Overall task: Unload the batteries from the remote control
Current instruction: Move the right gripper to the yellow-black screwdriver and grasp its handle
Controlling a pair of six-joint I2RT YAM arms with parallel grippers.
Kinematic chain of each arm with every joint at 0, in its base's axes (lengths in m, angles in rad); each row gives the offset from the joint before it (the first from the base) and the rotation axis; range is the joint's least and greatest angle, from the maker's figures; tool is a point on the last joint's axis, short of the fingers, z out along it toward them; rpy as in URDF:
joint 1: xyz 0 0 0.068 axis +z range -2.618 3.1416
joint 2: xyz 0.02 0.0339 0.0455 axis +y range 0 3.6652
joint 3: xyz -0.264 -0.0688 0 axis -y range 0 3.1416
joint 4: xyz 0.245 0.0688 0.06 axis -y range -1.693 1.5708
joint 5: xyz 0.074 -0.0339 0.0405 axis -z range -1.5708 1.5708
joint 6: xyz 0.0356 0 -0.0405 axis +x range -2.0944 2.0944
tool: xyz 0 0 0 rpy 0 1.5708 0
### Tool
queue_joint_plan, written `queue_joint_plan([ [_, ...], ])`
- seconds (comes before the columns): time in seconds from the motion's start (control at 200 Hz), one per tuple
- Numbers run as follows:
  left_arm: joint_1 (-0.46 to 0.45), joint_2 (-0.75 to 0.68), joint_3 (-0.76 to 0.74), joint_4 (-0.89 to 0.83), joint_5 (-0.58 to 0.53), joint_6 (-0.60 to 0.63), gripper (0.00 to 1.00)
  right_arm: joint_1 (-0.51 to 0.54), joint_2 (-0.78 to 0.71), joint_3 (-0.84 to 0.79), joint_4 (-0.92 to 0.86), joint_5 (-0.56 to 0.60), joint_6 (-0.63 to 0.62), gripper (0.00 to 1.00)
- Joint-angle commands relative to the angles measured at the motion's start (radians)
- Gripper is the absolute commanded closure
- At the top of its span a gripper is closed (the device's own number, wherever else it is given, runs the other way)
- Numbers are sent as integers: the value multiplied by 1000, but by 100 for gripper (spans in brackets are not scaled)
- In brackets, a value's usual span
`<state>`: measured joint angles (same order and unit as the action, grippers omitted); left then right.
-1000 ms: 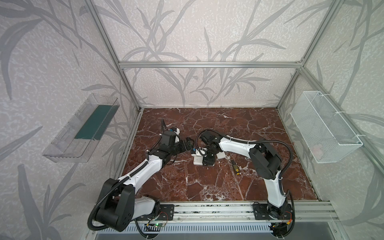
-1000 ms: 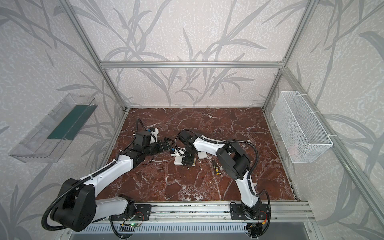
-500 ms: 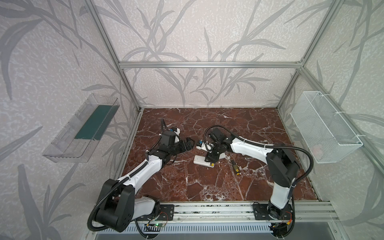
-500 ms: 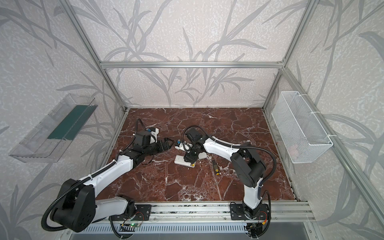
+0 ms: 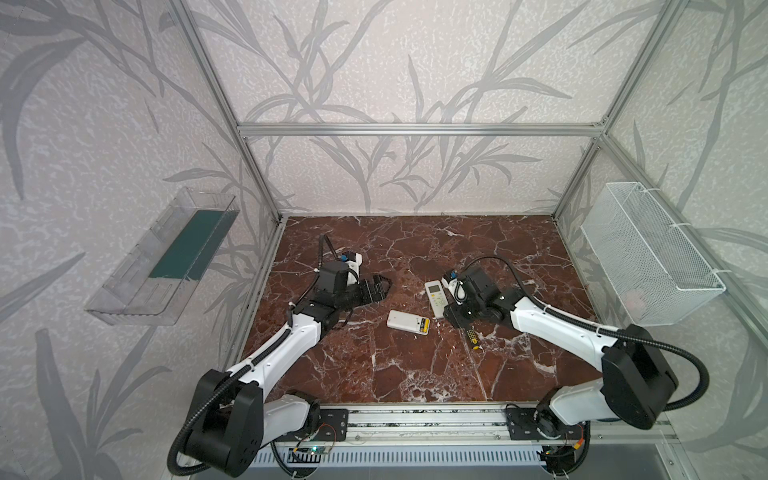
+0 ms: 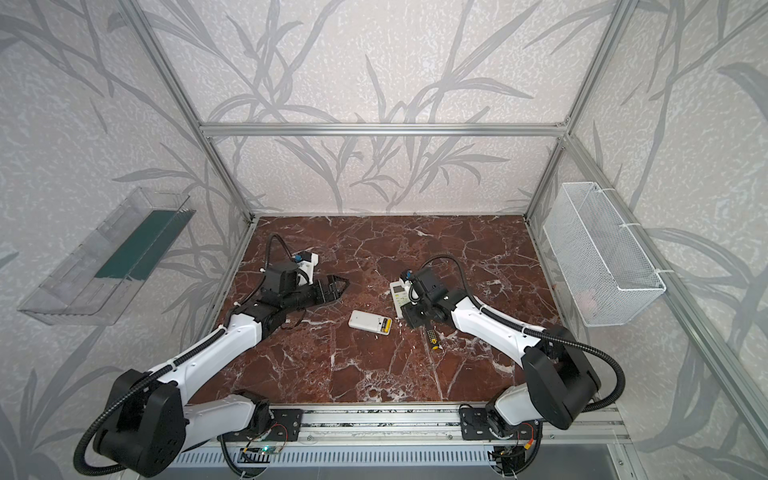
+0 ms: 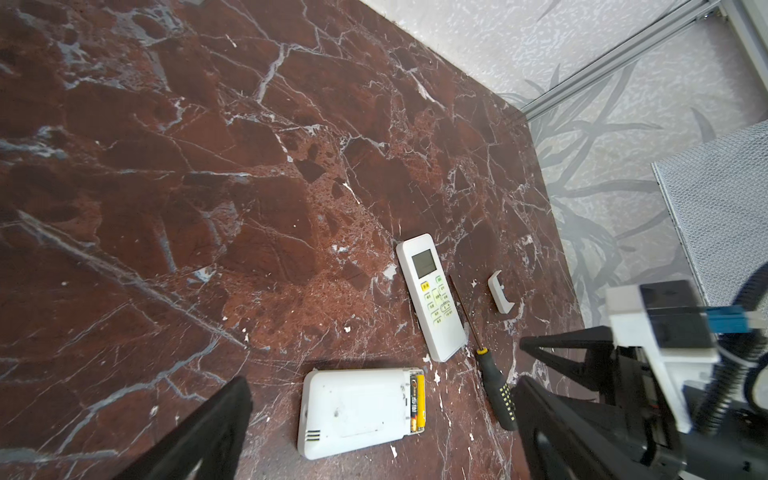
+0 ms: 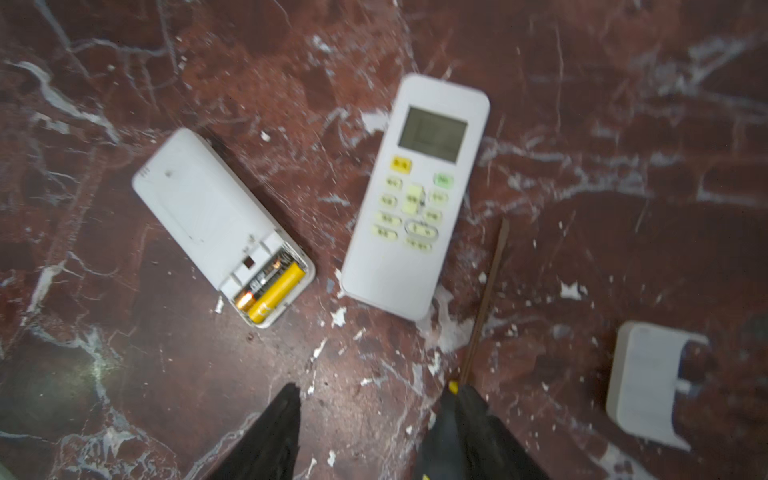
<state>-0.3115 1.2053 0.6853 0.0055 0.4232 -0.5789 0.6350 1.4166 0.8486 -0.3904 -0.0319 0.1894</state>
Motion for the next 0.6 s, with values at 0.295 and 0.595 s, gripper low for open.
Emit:
queue_joint_plan([
  [0.295, -17, 23, 25, 60, 46, -4, 2, -40, -205, -249, 33, 72, 293, 49],
  [0.595, -20, 31, 20, 70, 40, -10, 3, -41, -218, -307, 65, 19, 306, 53],
])
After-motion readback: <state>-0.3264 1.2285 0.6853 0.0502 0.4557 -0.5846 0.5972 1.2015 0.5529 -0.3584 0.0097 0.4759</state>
